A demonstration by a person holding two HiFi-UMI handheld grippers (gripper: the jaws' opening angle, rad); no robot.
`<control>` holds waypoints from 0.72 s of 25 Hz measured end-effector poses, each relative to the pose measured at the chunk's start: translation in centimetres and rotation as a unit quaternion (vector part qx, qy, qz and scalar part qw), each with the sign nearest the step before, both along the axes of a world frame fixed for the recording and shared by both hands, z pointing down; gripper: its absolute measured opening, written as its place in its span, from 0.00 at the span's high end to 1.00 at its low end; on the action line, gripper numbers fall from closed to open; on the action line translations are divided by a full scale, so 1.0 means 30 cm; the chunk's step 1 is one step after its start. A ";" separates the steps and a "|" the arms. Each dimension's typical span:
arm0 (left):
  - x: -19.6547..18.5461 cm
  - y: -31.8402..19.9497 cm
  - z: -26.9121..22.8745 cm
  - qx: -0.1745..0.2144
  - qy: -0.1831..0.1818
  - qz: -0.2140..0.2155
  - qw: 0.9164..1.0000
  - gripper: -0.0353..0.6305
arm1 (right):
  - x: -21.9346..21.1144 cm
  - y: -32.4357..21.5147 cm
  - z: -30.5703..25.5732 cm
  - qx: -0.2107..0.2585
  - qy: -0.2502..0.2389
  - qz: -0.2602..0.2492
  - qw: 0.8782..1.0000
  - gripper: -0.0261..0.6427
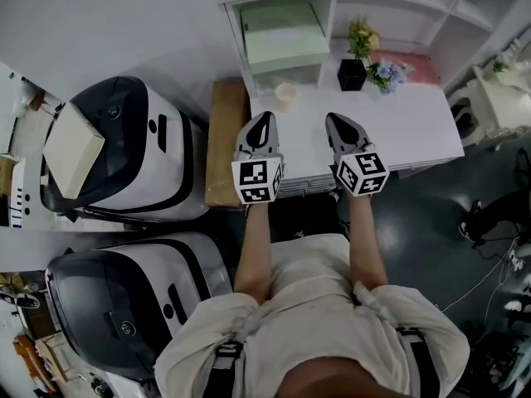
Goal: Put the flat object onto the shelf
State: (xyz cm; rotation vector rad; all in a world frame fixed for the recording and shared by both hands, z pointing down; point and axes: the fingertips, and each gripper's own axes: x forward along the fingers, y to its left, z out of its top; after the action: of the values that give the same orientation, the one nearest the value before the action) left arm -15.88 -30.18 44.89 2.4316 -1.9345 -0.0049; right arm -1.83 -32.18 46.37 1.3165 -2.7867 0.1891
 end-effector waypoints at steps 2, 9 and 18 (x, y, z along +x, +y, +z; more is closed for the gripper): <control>-0.018 0.004 0.001 -0.002 0.009 -0.009 1.000 0.93 | -0.004 0.007 -0.003 0.004 0.004 0.000 1.000 0.86; -0.034 0.024 0.006 -0.005 0.018 -0.016 1.000 0.93 | 0.001 0.020 -0.006 0.005 -0.001 0.003 1.000 0.86; -0.020 0.041 0.040 -0.016 0.034 -0.005 0.999 0.93 | -0.001 0.048 -0.002 0.007 0.003 0.008 1.000 0.86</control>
State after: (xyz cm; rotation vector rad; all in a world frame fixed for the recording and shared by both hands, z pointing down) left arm -16.49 -28.97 46.08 2.3684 -1.9038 -0.0553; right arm -1.87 -30.73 46.32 1.3401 -2.7784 0.1649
